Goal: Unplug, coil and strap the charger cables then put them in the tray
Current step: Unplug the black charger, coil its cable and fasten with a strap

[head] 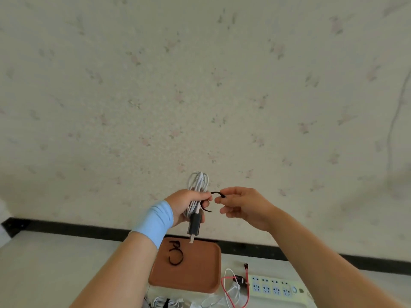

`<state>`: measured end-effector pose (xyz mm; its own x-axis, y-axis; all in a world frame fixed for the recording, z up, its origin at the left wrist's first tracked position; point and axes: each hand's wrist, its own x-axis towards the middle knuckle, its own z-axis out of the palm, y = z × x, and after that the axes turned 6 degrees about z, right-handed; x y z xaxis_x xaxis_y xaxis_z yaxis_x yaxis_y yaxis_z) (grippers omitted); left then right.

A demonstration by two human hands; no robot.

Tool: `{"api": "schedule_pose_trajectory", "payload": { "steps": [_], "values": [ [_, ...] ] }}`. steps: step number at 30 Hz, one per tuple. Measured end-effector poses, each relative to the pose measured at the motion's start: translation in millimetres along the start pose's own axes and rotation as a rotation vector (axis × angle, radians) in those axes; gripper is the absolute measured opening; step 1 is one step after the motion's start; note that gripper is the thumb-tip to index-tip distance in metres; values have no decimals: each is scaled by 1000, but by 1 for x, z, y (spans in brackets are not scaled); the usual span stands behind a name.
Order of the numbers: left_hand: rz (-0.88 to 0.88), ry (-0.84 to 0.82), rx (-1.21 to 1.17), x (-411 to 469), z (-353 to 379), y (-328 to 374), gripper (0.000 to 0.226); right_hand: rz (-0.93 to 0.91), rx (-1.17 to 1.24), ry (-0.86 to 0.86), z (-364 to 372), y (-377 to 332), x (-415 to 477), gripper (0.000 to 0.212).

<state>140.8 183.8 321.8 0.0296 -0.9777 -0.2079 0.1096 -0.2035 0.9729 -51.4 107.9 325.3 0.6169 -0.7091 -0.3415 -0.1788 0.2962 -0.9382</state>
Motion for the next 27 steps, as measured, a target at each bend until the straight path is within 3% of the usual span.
{"api": "schedule_pose_trajectory", "payload": {
  "steps": [6,9,12,17,21,27],
  "values": [
    [105,60,76,5,38,7,13,-4,484,5,-12,6,-16,43],
    [135,90,93,16,58,10,16,-38,570,-13,-16,1,-13,24],
    [187,132,93,26,74,13,20,-60,547,-17,-17,-2,-11,20],
    [173,152,128,37,86,21,23,-204,533,160,-32,-6,-2,27],
    [138,153,103,43,81,20,34,-339,297,322,-40,-17,-3,37],
    [175,249,33,43,66,18,26,-316,119,277,-46,-26,4,22]
  ]
}}
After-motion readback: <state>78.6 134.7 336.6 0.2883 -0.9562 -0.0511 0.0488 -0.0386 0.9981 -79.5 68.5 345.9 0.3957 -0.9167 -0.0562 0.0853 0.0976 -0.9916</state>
